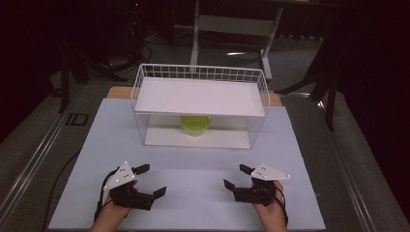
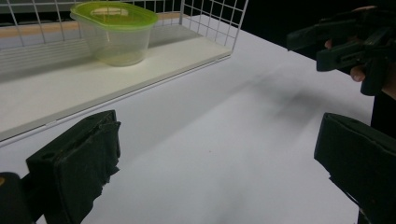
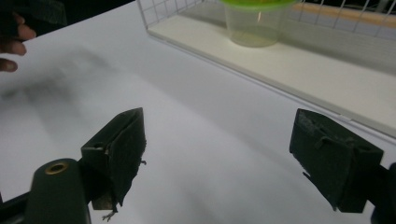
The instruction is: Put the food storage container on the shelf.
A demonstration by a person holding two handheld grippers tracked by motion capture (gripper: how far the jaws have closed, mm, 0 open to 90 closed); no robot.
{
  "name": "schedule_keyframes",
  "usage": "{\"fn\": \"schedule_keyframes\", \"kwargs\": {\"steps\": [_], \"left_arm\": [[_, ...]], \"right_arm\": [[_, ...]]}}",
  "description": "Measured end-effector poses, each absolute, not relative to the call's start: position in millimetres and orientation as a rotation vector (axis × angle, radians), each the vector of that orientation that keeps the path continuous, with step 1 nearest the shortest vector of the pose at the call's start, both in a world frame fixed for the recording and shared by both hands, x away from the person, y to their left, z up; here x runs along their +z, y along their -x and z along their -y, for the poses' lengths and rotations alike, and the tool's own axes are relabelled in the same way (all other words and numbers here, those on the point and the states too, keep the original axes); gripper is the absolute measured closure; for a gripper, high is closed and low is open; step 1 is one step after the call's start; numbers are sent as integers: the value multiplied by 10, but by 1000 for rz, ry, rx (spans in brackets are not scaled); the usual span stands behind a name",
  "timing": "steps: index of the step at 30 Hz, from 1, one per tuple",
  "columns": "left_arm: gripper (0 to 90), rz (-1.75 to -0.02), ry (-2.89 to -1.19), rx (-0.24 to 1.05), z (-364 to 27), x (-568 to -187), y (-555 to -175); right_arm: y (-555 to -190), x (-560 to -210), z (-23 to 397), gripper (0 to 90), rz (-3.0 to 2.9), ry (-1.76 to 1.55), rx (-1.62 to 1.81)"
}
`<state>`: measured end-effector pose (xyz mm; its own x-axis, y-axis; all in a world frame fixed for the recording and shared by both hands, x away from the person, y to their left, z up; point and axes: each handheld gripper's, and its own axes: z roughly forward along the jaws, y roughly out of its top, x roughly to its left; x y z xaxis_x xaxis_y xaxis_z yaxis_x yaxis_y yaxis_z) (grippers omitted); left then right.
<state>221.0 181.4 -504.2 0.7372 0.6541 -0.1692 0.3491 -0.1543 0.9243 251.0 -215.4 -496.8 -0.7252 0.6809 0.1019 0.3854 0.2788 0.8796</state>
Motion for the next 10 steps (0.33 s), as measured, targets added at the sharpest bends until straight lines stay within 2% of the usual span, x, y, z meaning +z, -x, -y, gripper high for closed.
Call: {"fn": "schedule_keyframes", "kwargs": {"steps": [10], "left_arm": [[12,-757,-1757,341,-1799,-5012,-2169]], "right_arm": [[-2526,-5032,2112,182,-2284,-948,1421]]}}
